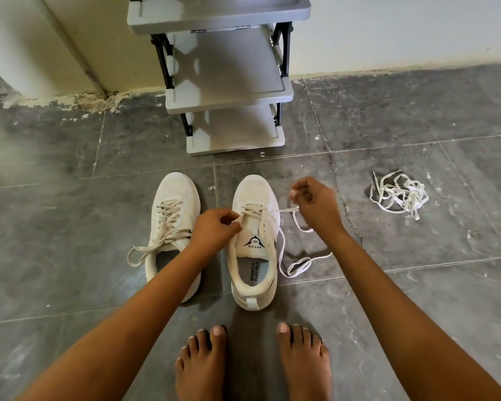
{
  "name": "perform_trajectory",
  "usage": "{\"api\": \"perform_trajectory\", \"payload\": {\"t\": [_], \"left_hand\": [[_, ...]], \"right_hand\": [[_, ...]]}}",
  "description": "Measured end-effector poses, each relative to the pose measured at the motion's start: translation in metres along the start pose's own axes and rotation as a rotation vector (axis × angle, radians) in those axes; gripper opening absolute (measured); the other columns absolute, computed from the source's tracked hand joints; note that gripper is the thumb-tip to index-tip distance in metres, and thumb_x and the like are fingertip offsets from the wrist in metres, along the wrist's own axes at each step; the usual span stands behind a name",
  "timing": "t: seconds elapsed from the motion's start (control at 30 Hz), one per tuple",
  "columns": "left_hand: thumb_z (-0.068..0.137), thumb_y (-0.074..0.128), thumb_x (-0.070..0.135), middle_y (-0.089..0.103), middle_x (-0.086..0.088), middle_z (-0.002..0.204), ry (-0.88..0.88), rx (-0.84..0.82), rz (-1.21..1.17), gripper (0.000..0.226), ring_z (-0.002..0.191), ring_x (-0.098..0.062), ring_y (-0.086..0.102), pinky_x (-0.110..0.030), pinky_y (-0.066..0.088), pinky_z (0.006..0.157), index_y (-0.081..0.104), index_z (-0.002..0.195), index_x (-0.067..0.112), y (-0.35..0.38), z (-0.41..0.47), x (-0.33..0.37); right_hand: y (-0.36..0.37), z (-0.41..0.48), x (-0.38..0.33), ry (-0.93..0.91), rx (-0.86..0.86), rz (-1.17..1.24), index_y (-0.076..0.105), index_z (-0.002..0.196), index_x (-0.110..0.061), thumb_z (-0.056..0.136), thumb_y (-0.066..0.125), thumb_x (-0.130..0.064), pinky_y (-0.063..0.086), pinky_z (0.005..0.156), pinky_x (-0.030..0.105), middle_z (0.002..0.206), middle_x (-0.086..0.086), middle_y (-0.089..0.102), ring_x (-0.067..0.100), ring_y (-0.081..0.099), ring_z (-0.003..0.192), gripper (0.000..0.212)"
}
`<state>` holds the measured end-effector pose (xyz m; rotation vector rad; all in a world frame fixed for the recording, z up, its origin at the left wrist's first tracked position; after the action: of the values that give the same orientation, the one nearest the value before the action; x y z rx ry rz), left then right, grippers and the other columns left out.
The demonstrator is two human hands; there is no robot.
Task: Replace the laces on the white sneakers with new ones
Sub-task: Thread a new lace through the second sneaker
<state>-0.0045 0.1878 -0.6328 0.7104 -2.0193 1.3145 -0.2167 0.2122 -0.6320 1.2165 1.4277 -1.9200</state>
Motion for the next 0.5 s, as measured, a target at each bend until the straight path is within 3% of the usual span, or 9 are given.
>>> {"api": "perform_trajectory", "payload": {"t": [0.07,0.2,0.3,0.4,0.5], "left_hand": [[0.086,0.065,0.013,0.069,-0.008,0.097,-0.074,-0.030,-0.156,0.019,0.089,-0.021,0.064,-0.034,0.053,0.082,0.070,0.103,0.008,-0.001,0.000,-0.002],[0.088,0.061,0.009,0.067,-0.010,0.090,-0.120,-0.087,-0.239,0.017,0.080,-0.019,0.062,-0.023,0.050,0.064,0.069,0.102,0.004,-0.003,0.000,-0.001],[0.089,0.057,0.003,0.064,-0.006,0.079,-0.175,-0.133,-0.303,0.016,0.068,-0.013,0.059,-0.017,0.049,0.051,0.067,0.101,0.003,-0.004,0.002,0.000],[0.090,0.053,-0.003,0.061,-0.004,0.075,-0.241,-0.159,-0.393,0.019,0.064,-0.012,0.056,-0.013,0.048,0.045,0.065,0.101,0.005,-0.004,0.003,-0.001],[0.090,0.051,-0.004,0.061,-0.004,0.074,-0.272,-0.176,-0.436,0.020,0.063,-0.012,0.055,-0.014,0.047,0.044,0.065,0.100,0.008,-0.005,0.002,-0.002]], "right_hand": [[0.011,-0.006,-0.005,-0.026,-0.085,-0.074,0.070,0.093,-0.002,0.085,0.060,0.001,0.042,0.062,0.004,0.083,0.006,0.070,0.004,0.058,0.067,0.014],[0.017,-0.012,-0.004,0.043,-0.045,-0.033,0.068,0.091,-0.004,0.087,0.062,-0.008,0.043,0.063,0.007,0.085,0.004,0.068,0.009,0.058,0.071,0.008],[0.026,-0.016,-0.011,0.067,-0.179,0.067,0.068,0.090,-0.004,0.086,0.065,-0.008,0.052,0.070,0.018,0.082,0.003,0.066,0.012,0.061,0.071,0.007],[0.047,-0.024,-0.020,0.014,-0.283,-0.055,0.071,0.086,-0.006,0.082,0.069,-0.013,0.039,0.062,0.002,0.078,-0.002,0.065,-0.001,0.053,0.064,0.008],[0.057,-0.027,-0.023,-0.013,-0.300,-0.147,0.071,0.085,-0.006,0.082,0.067,-0.014,0.038,0.064,0.011,0.084,0.004,0.070,0.010,0.058,0.074,0.009]]}}
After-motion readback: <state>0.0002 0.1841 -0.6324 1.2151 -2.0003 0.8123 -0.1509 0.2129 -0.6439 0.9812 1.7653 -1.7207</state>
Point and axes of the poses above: each hand's wrist, its own z-axis towards the middle knuckle, its own y-axis out of the palm, x = y × z, the point moved 2 cm from there along z, towards the middle knuckle
